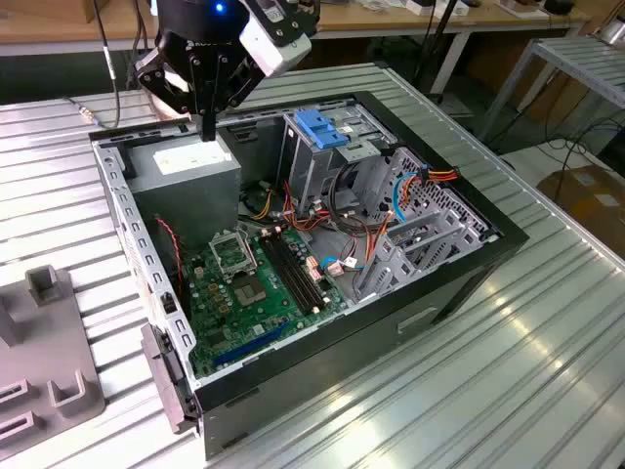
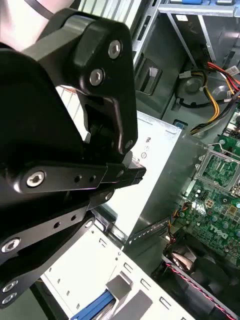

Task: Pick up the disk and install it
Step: 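Reach for the disk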

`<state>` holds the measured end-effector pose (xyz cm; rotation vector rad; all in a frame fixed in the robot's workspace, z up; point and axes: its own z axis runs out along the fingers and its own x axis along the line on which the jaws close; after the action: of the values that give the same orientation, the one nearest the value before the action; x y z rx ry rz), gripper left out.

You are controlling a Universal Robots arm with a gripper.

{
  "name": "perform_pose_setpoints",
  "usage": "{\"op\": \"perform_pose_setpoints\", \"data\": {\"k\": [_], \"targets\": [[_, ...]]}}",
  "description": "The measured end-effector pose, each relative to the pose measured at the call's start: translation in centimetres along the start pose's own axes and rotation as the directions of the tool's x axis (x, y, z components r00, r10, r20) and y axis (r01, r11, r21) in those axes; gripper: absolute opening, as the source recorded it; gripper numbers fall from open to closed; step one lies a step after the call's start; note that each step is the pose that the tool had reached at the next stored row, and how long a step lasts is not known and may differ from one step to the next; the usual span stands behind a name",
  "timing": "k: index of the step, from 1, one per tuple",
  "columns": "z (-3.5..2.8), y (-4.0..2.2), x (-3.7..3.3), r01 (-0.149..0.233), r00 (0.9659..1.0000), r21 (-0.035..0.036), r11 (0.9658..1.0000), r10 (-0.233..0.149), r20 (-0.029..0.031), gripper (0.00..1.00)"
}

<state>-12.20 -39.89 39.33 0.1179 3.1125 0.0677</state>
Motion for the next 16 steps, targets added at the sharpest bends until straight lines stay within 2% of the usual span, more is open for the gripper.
{"op": "perform_pose_setpoints", "data": {"k": [16], "targets": [[-0.01,-0.03,0.35,0.0,1.0,0.0,1.0,0.0,0.0,0.1]]}}
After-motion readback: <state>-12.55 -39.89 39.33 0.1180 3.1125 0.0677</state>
